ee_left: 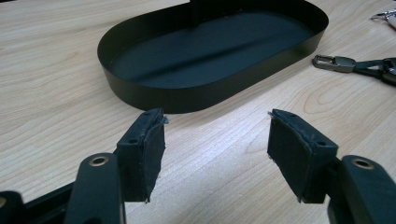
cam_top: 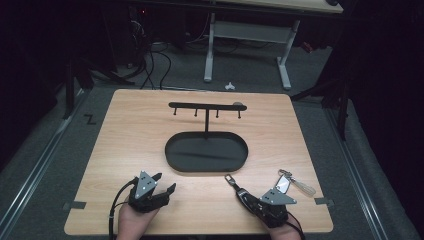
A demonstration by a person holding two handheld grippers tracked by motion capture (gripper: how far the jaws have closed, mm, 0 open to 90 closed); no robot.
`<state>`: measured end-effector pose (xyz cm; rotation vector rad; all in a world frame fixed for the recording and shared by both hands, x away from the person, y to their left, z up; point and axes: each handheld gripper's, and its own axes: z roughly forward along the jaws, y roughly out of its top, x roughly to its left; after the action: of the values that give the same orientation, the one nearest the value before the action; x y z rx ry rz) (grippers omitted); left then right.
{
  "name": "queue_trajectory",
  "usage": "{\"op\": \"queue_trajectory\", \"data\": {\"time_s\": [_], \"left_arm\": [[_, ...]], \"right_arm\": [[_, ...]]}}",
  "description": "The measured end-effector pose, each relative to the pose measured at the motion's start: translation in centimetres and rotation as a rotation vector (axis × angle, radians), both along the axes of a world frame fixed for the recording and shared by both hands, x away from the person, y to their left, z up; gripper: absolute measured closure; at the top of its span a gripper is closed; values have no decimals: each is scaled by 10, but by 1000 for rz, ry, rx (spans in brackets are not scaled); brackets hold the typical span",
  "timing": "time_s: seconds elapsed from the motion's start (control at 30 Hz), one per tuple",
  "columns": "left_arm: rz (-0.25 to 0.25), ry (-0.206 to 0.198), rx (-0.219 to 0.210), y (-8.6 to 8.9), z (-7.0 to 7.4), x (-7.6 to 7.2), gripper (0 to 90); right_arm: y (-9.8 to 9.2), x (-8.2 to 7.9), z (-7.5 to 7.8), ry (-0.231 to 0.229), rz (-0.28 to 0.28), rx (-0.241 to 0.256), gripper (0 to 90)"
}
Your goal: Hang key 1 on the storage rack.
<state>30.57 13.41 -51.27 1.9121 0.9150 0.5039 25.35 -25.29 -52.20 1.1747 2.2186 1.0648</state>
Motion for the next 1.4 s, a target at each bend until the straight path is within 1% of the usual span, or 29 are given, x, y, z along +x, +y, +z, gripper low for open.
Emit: {"op": "queue_trajectory", "data": {"time_s": [0.07,0.2,0.23,0.33,0.4,0.43,0.5,0.6,0.63,0.67,0.73,0.77,0.8,0.83,0.87,0.9,0.93,0.97,1.0,1.03,1.07,1.1,1.13,1.2,1.23,1.27,1.3,1.37,1.4], "left_arm": [[-5,-1,0,0,0,0,371],[-1,-3,6,2,0,-2,374],[-1,-3,6,2,0,-2,375],[3,-3,3,5,0,-3,377],[-7,-4,-2,7,0,-4,371],[-7,-4,-2,7,0,-4,370],[-9,-13,3,7,0,-5,367],[-12,-15,12,7,0,-6,363],[-11,-21,16,8,0,-7,362],[-11,-21,16,8,0,-7,361],[-9,-22,19,9,0,-7,352],[-7,-13,19,12,0,-6,345],[-7,-13,19,12,0,-6,343],[-6,-12,15,13,0,-5,340],[-4,-12,14,15,0,-4,340],[0,-8,6,18,0,-3,339],[0,-8,6,18,0,-3,338],[3,-5,-9,20,-1,-1,337],[3,-5,-9,20,-1,-1,335],[-1,-5,-5,20,-2,-1,334],[-1,-5,-5,20,-2,-1,334],[-5,-12,14,19,-2,0,334],[-5,-14,21,19,-3,0,333],[-6,-11,26,19,-3,1,330],[-6,-8,27,19,-3,1,317],[-5,-6,28,19,-4,1,317],[-5,-10,33,18,-4,0,309],[-5,-12,37,18,-4,0,306],[-6,-14,39,17,-5,0,290]], "right_arm": [[-2,0,2,-8,-6,7,870],[-13,2,6,-22,-49,23,837],[-13,2,6,-22,-49,23,837],[-20,6,7,-19,-84,28,797],[-23,9,7,-9,-90,35,756],[-23,9,7,-9,-90,35,756],[-26,13,5,23,-99,61,710],[-27,16,5,34,-100,57,686],[-26,19,5,45,-107,44,661],[-26,19,5,45,-107,44,661],[-27,21,4,64,-115,28,645],[-28,25,4,82,-130,12,624],[-28,25,4,82,-130,12,624],[-30,28,5,108,-149,3,618],[-30,28,5,108,-149,3,618],[-32,31,7,121,-164,-19,607],[-32,31,7,121,-164,-19,607],[-31,34,12,132,-163,-47,581],[-30,35,14,133,-158,-66,576],[-29,36,17,142,-158,-82,569],[-29,36,17,142,-158,-82,569],[-27,39,22,151,-158,-121,550],[-27,41,24,161,-156,-133,539],[-27,43,26,170,-154,-143,525],[-28,47,29,194,-159,-162,504],[-28,47,29,194,-159,-162,504],[-28,52,33,210,-157,-183,497],[-28,53,34,213,-156,-189,497],[-29,56,37,233,-157,-193,492]]}}
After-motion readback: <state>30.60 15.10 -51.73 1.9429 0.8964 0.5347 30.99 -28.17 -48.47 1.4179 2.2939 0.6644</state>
